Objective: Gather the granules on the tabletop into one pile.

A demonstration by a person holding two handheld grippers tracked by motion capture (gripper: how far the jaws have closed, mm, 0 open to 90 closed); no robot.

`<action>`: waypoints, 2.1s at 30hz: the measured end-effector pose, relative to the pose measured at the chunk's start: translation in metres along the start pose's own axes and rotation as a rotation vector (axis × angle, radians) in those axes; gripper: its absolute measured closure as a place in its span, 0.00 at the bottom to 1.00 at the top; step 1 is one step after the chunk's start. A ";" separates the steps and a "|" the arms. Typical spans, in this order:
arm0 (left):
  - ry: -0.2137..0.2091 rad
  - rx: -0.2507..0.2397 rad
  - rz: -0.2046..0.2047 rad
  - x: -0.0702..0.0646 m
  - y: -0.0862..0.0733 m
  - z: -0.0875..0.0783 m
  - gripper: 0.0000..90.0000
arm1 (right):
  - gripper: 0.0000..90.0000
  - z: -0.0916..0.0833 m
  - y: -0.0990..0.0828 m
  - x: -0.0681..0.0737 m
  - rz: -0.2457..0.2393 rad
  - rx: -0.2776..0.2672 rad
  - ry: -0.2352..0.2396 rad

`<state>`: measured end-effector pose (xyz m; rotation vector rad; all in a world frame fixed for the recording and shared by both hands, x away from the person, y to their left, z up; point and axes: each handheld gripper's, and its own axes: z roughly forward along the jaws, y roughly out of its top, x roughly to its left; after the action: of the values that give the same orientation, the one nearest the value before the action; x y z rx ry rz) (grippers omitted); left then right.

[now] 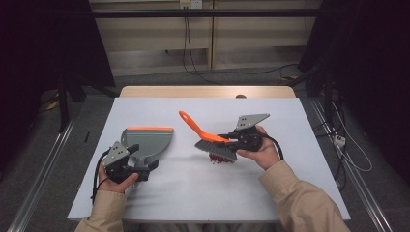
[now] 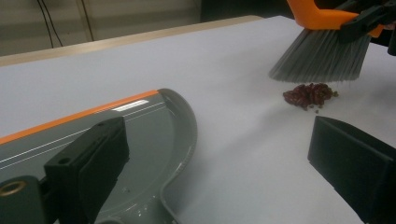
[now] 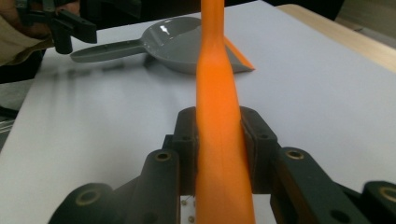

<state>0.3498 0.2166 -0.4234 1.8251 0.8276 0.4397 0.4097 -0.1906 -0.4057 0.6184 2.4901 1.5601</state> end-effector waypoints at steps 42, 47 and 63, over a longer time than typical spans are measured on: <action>-0.012 -0.008 0.014 -0.005 0.003 0.000 0.05 | 0.79 0.027 -0.032 0.044 0.237 -0.059 -0.719; -0.014 -0.009 0.012 -0.004 0.003 0.000 0.05 | 0.79 0.031 -0.031 0.046 0.263 -0.081 -0.762; -0.013 -0.015 0.015 -0.005 0.004 -0.002 0.06 | 0.79 0.010 -0.025 0.047 0.288 -0.055 -0.831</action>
<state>0.3462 0.2133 -0.4184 1.8191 0.8004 0.4422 0.3636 -0.1727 -0.4276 1.3292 1.7742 1.0931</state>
